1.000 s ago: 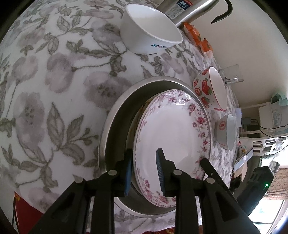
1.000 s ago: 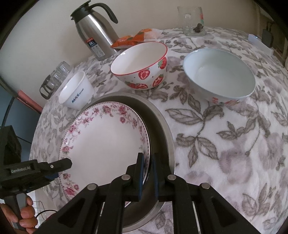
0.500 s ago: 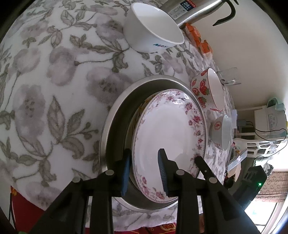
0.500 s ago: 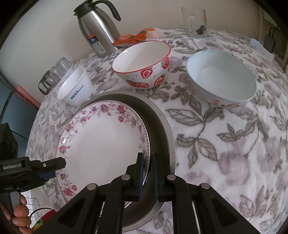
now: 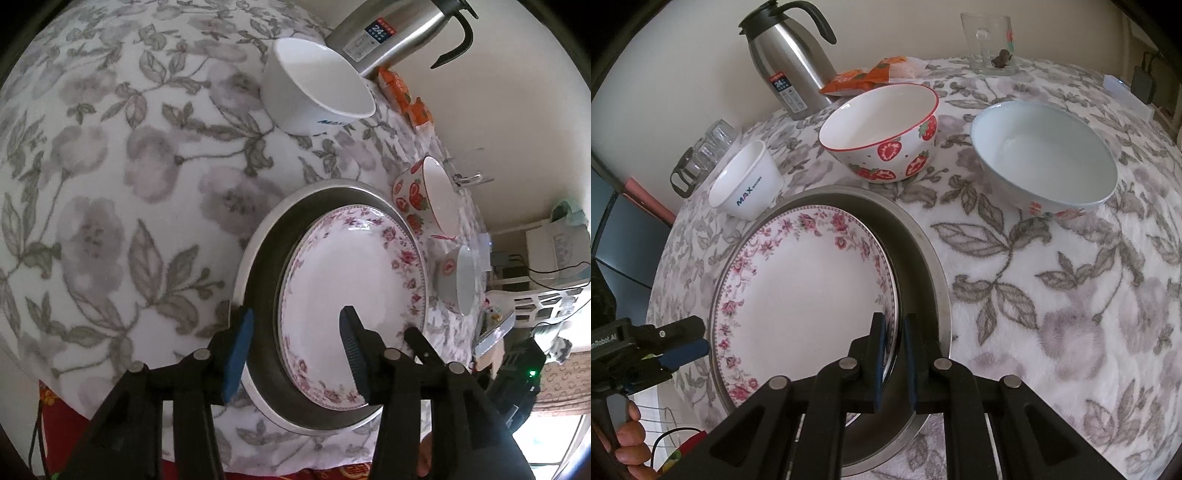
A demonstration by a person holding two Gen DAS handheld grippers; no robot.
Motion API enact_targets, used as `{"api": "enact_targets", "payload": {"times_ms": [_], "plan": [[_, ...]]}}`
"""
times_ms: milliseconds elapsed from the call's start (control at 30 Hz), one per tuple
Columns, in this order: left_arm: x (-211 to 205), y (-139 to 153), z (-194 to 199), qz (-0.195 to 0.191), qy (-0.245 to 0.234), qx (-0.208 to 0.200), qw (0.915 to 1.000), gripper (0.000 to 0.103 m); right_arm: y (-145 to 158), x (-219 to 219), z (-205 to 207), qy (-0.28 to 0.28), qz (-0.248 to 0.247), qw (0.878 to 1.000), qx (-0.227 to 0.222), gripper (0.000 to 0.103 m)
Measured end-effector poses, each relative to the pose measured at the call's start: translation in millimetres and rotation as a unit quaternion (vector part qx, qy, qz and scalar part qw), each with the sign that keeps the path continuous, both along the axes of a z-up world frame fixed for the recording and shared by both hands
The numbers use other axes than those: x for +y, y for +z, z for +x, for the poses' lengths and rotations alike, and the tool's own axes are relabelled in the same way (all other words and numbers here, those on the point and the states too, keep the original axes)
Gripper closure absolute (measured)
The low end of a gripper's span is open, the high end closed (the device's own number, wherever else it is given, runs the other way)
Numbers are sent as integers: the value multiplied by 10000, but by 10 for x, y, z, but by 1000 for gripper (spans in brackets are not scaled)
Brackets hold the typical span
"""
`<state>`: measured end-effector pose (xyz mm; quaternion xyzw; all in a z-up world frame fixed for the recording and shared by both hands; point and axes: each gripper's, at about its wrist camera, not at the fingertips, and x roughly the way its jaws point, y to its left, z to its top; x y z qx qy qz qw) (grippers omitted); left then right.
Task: Organize plates and bowls
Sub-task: 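Open both grippers to release the pink-rose plate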
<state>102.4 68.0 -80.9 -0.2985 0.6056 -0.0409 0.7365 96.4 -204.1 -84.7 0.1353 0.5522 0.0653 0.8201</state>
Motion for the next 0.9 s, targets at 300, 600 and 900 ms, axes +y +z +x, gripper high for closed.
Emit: {"api": "enact_targets", "payload": {"times_ms": [300, 600, 900], "plan": [[65, 14, 13, 123, 187, -58, 9997, 50, 3, -12, -12, -40, 56, 10000, 15, 91], [136, 116, 41, 582, 374, -305, 9971, 28, 235, -29, -58, -120, 110, 9991, -386, 89], [131, 265, 55, 1443, 478, -952, 9838, 6, 342, 37, -77, -38, -125, 9977, -666, 37]]}}
